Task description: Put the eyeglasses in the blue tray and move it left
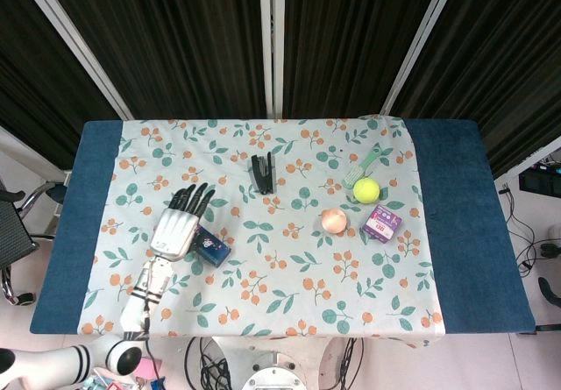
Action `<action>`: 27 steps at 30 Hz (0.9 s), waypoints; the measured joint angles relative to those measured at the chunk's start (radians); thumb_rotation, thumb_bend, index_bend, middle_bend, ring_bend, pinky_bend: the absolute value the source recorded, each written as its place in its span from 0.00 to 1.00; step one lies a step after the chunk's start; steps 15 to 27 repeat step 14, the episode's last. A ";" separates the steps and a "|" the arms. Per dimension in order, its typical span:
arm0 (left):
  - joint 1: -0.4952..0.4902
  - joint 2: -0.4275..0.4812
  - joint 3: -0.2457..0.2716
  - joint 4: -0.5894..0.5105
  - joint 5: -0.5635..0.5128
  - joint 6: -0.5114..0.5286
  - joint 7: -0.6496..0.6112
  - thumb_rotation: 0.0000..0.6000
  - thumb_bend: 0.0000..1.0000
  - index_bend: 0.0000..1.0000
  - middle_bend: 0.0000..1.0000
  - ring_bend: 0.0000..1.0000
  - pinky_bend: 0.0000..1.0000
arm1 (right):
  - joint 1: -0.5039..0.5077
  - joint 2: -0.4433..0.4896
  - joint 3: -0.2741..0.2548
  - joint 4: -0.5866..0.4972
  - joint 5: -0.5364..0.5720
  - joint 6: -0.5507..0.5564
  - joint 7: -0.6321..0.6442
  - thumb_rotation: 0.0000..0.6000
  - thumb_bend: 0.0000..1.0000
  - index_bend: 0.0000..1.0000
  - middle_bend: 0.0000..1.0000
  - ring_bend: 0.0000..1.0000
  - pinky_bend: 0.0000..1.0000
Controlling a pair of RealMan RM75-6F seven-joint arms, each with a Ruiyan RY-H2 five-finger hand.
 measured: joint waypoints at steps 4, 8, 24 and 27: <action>0.088 0.115 0.038 -0.077 0.043 0.105 -0.073 0.99 0.19 0.00 0.02 0.05 0.15 | -0.001 0.000 -0.002 0.003 -0.009 0.005 0.007 1.00 0.21 0.00 0.00 0.00 0.00; 0.190 0.234 0.085 -0.118 0.057 0.159 -0.179 0.85 0.17 0.00 0.01 0.05 0.15 | 0.002 -0.002 -0.004 0.006 -0.021 0.008 0.012 1.00 0.21 0.00 0.00 0.00 0.00; 0.265 0.323 0.158 -0.051 0.149 0.203 -0.395 0.88 0.17 0.00 0.01 0.05 0.15 | 0.013 -0.005 -0.002 -0.008 -0.024 0.001 -0.008 1.00 0.21 0.00 0.00 0.00 0.00; 0.265 0.323 0.158 -0.051 0.149 0.203 -0.395 0.88 0.17 0.00 0.01 0.05 0.15 | 0.013 -0.005 -0.002 -0.008 -0.024 0.001 -0.008 1.00 0.21 0.00 0.00 0.00 0.00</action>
